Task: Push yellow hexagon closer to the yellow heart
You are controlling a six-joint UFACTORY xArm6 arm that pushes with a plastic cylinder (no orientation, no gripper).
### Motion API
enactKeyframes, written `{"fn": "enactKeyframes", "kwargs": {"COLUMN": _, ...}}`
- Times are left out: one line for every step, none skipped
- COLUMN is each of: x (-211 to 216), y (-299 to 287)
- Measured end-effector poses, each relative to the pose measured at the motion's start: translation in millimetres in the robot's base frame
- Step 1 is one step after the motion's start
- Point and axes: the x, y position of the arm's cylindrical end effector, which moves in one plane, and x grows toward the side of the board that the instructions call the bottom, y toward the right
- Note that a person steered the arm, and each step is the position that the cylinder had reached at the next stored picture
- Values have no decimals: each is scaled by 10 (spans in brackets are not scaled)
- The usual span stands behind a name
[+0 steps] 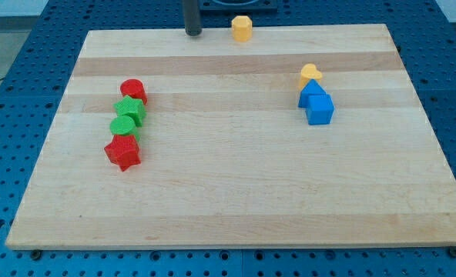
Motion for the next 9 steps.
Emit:
{"fn": "enactKeyframes", "kwargs": {"x": 15, "y": 553}}
{"fn": "enactKeyframes", "kwargs": {"x": 8, "y": 991}}
{"fn": "enactKeyframes", "kwargs": {"x": 0, "y": 1180}}
{"fn": "enactKeyframes", "kwargs": {"x": 3, "y": 1229}}
{"fn": "enactKeyframes", "kwargs": {"x": 23, "y": 1304}}
{"fn": "enactKeyframes", "kwargs": {"x": 3, "y": 1651}}
{"fn": "enactKeyframes", "kwargs": {"x": 16, "y": 2053}}
{"fn": "enactKeyframes", "kwargs": {"x": 212, "y": 2382}}
{"fn": "enactKeyframes", "kwargs": {"x": 392, "y": 2576}}
